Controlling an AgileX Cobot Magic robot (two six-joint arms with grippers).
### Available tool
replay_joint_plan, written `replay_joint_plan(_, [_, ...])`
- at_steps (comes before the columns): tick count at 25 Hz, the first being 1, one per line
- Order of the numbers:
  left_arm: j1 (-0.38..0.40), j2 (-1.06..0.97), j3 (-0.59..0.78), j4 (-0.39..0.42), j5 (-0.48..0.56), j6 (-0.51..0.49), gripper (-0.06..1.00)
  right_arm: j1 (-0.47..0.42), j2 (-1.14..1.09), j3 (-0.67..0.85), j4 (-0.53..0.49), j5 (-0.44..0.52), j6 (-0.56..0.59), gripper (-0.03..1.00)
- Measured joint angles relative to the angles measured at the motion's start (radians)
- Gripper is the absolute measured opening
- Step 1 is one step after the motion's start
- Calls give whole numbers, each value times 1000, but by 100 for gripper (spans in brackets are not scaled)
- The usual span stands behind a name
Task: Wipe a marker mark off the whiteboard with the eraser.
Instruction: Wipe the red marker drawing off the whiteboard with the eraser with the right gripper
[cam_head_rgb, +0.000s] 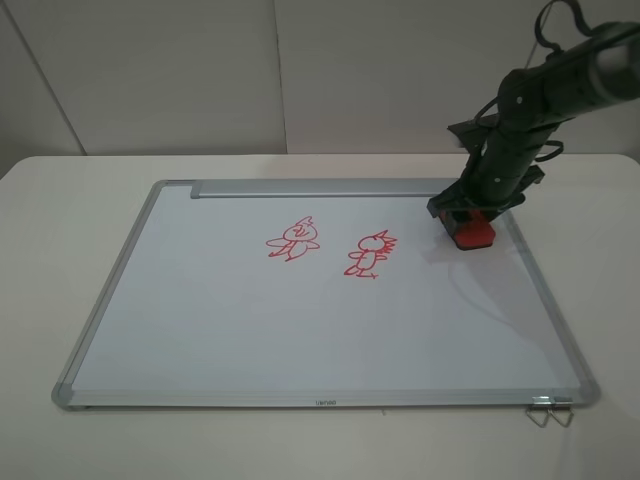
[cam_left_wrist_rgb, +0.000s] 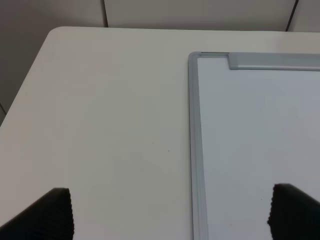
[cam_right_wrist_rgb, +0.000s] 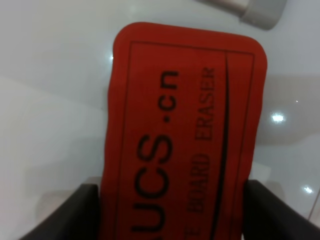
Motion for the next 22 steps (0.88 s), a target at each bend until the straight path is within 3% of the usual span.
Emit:
replay_joint_plan(10, [0,0,0,0,0,0,78,37,-98,0,-12,47,20,50])
replay_joint_plan(18, [0,0,0,0,0,0,78,242,-211,-1,51,250,56,50])
replay_joint_plan(22, [0,0,0,0,0,0,78,406,-252,0,55,302,73,50])
